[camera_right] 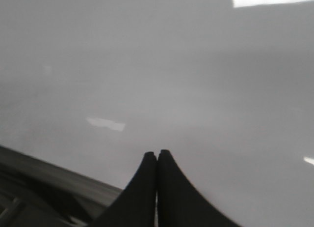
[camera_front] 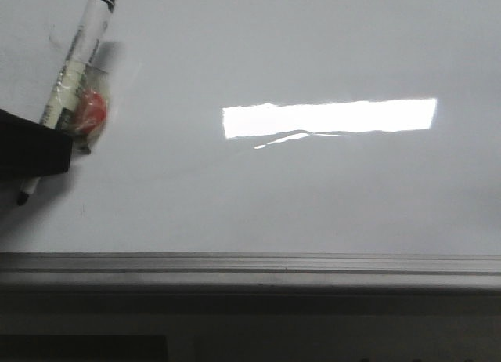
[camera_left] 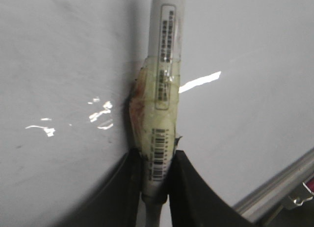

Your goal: Write number 3 on whiteboard

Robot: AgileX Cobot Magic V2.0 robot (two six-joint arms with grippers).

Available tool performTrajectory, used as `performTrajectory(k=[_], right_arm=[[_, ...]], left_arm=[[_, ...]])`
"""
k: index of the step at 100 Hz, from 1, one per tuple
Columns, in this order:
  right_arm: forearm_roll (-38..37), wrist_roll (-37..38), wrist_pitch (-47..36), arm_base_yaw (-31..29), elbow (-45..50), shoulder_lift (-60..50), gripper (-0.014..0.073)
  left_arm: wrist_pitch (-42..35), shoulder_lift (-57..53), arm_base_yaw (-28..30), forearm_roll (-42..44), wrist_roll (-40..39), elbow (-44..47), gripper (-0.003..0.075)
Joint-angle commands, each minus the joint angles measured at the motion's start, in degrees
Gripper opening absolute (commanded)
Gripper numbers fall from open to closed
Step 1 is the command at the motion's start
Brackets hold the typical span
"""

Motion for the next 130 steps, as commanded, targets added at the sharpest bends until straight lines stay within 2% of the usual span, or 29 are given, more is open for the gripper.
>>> performTrajectory(k=[1,15,24,32,42,54,59,79,91,130], right_arm=[[-1.55,-1.92,-4.49,4.68,-2.89,1.05,-0.0066],[-1.94,-10.07,-3.9,11.64,-4.53,2.55,-0.0064],[-1.94,-10.49,-3.07,15.63,-6.56,5.38,-0.0063],[-1.94,-10.49,-2.32,18.82,-9.3,8.99,-0.0047],[-1.94,-10.49,-2.45,23.03,-13.47,15.35,0.0083],[-1.94,-10.49,-2.45,27.64,-19.64,23.67,0.0329],[-1.94,-10.49,-2.53,29.14,-22.07,26.93,0.0372],[-1.94,-10.49,-3.06,33.64,-29.88,38.1,0.0374],[-1.94,-10.49,-4.52,34.12,-32.31,42.5,0.0374],[-1.94,-10.57,-5.47,34.12,-35.14,48.24,0.0341]], left_arm=[[-2.1,-0.79,-1.82,5.15,-0.09,-1.32,-0.002],[-2.1,-1.27,-4.92,15.46,-0.09,-2.08,-0.002],[-2.22,-1.27,-6.45,25.15,0.01,-2.64,-0.002],[-2.49,-1.27,-6.83,29.86,0.01,-2.99,-0.002],[-2.49,-1.27,-6.83,35.19,0.13,-3.14,-0.002],[-2.91,-1.27,-6.83,40.3,0.13,-3.5,-0.002],[-3.65,-1.27,-6.83,41.99,0.13,-3.5,-0.002],[-6.13,-1.27,-6.83,44.0,0.23,-3.5,-0.002],[-6.16,-1.27,-6.83,44.11,0.23,-3.5,-0.002],[-7.01,-1.27,-6.83,44.32,0.23,-3.5,-0.002]])
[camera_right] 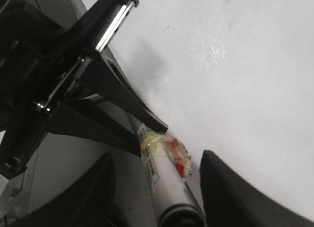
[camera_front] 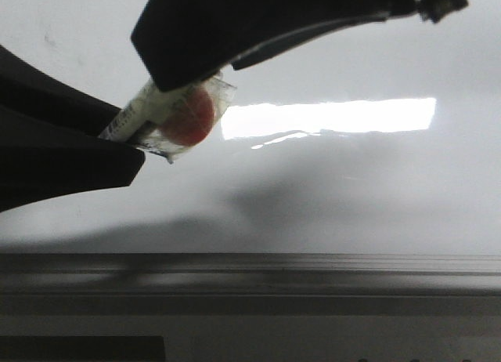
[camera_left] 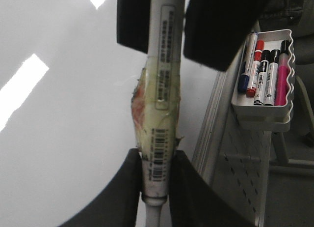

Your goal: Write number 3 on whiteboard

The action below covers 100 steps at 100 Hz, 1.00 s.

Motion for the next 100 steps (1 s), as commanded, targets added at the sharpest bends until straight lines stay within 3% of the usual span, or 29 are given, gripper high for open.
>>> performTrajectory(k=[1,7,12,20,22,39,46,56,66,73,100], right_arm=[[-0.21,-0.64,-4.12,0.14,-2.1,0.01,0.0341],[-0.21,-0.64,-4.32,0.14,-2.2,0.09,0.0311],[-0.21,-0.64,-4.6,0.14,-2.2,0.09,0.0223],[-0.21,-0.64,-5.02,0.14,-2.2,0.09,-0.0041],[-0.21,-0.64,-5.02,0.14,-2.2,0.09,-0.0069],[-0.21,-0.64,-4.23,0.14,-2.2,0.09,-0.0064],[-0.21,-0.64,-4.23,0.14,-2.2,-0.04,-0.0064],[-1.42,-0.64,-4.23,0.14,-2.2,-0.56,-0.0064],[-3.24,-0.64,-4.23,-0.13,-2.32,-1.74,-0.0064],[-3.12,-0.64,-2.82,-0.93,-2.78,-2.92,-0.0064],[-3.14,-0.54,5.8,-6.62,-11.05,-3.99,-0.0064]], left_arm=[[-4.53,-0.7,-0.49,-0.4,-0.1,-1.95,-0.002],[-4.53,-0.7,-0.49,-0.4,-0.1,-1.95,-0.002],[-4.53,-0.7,-0.49,-0.4,-0.1,-1.95,-0.002],[-4.4,-0.7,-0.49,-0.4,-0.1,-1.95,-0.002],[-4.4,-0.7,-0.49,-0.4,-0.1,-1.95,-0.002],[-4.29,-0.7,-0.49,-0.4,-0.1,-1.95,-0.0017],[-4.26,-0.8,-0.49,-0.4,-0.1,-1.95,0.002],[-3.39,-1.44,-0.37,-1.92,-0.1,-1.95,0.0161],[-2.67,-2.95,-0.37,-5.65,-0.1,-1.95,0.0353],[-2.5,-4.46,-0.37,-8.39,-0.1,-1.95,0.0427],[5.24,-10.69,1.09,-10.06,-0.1,-1.95,0.0439]])
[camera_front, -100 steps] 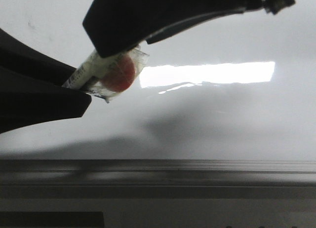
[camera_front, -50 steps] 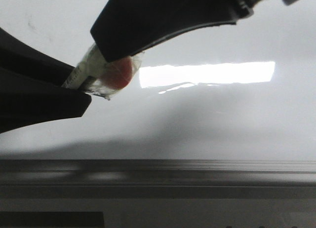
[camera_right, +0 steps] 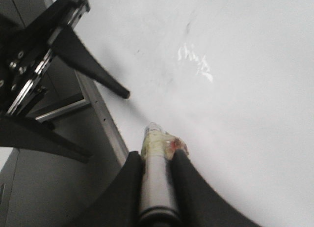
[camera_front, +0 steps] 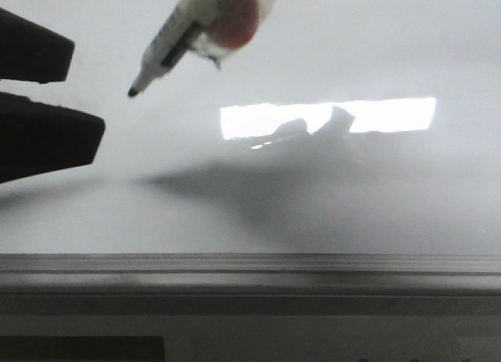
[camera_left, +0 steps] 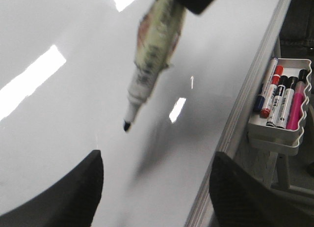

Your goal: Write number 3 on whiteboard

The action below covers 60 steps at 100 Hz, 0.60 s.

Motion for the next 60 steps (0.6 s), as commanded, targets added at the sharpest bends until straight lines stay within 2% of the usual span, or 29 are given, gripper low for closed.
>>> performTrajectory(k=[1,33,60], right_arm=[[-0.55,-0.32,-1.5,-1.96,-4.58,-1.38,-0.0064],[-0.81,-0.32,1.23,-8.62,-9.5,0.34,-0.0064],[-0.81,-0.42,1.35,-10.36,-13.29,6.58,-0.0064]], left_arm=[[-1.29,-2.14,1.0,-1.28,-0.55,-1.92,0.0439],[-3.26,-4.95,8.6,-4.98,-0.55,-1.92,0.0439],[-3.99,-4.95,9.21,-5.11,-0.55,-1.92,0.0438]])
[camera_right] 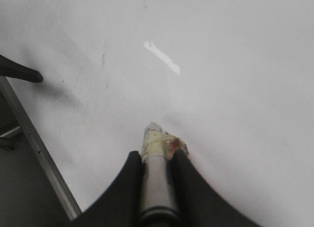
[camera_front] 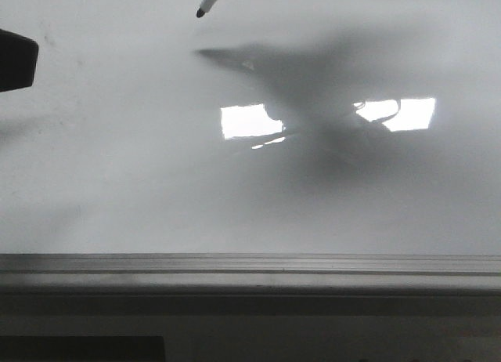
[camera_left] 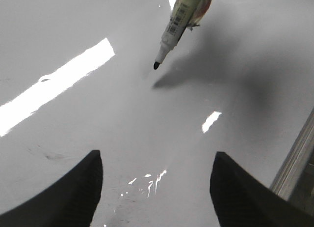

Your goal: Write number 3 on whiteboard

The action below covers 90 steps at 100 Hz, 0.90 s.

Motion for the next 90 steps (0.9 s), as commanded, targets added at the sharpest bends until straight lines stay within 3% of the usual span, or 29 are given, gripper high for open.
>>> performTrajectory(k=[1,42,59,74,90], right_arm=[[-0.19,-0.42,-3.95,-0.53,-3.42,0.87,-0.0064],[-2.36,-0.42,-3.97,-3.77,-4.77,2.79,-0.0064],[-2.49,-0.42,0.79,-6.49,-4.77,0.7,-0.0064],[-1.69,-0.42,6.34,-5.82,-3.75,0.27,-0.0064],[-0.68,-0.42,4.39,-2.58,-1.27,2.7,-0.0064]], left_arm=[[-4.72,-0.22,0.15,-0.83,-0.55,-1.92,0.0439],[-4.72,-0.22,0.15,-0.83,-0.55,-1.92,0.0438],[-4.72,-0.22,0.15,-0.83,-0.55,-1.92,0.0438],[-4.72,-0.22,0.15,-0.83,-0.55,-1.92,0.0438],[-4.72,-0.22,0.15,-0.83,-0.55,-1.92,0.0438]])
